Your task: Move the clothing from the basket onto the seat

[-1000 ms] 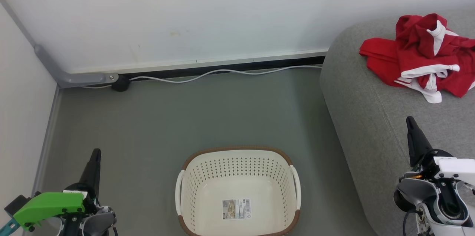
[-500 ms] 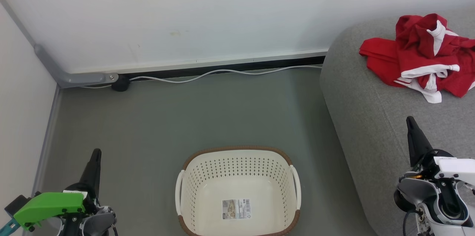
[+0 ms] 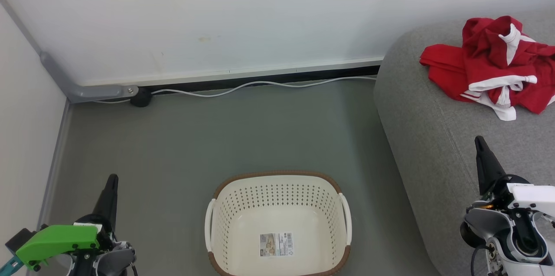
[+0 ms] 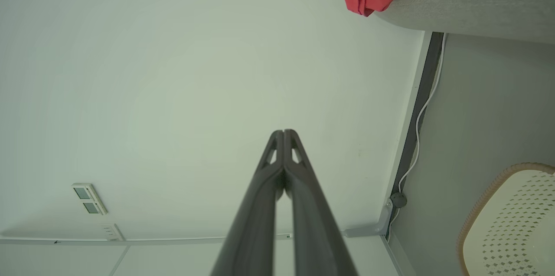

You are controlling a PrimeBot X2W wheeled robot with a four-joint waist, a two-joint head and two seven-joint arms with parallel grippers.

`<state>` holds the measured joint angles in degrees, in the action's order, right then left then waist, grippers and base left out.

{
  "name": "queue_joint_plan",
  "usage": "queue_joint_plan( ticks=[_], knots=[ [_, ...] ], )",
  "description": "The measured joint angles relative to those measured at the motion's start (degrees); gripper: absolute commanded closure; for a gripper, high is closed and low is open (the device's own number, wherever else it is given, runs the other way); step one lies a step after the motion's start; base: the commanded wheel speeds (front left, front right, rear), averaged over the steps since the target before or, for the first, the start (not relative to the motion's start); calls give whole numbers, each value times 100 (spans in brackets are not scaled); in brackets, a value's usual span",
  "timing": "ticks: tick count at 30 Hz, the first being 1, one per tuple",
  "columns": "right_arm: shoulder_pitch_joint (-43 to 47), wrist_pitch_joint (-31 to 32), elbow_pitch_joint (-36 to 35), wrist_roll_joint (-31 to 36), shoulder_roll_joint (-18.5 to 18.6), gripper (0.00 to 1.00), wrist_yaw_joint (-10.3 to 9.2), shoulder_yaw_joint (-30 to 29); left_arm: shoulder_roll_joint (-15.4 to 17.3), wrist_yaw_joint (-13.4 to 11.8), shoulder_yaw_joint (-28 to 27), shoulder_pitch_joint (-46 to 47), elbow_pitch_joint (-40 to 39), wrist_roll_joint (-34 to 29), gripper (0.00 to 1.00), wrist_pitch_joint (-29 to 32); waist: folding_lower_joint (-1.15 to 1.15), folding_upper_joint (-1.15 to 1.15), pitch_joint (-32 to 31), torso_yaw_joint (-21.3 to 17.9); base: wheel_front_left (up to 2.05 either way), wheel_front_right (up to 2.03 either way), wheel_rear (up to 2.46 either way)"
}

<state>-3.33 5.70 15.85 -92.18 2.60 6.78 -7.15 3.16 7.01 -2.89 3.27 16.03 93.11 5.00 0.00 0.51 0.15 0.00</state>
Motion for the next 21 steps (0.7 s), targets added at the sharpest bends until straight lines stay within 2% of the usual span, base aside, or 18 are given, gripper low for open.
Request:
queue_joint_plan(
  ticks=[21],
  knots=[
    [-1,1,-1,0,0,100,0,-4,-1,0,-5,1,8,0,100,0,0,0,0,0,0,0,0]
  ],
)
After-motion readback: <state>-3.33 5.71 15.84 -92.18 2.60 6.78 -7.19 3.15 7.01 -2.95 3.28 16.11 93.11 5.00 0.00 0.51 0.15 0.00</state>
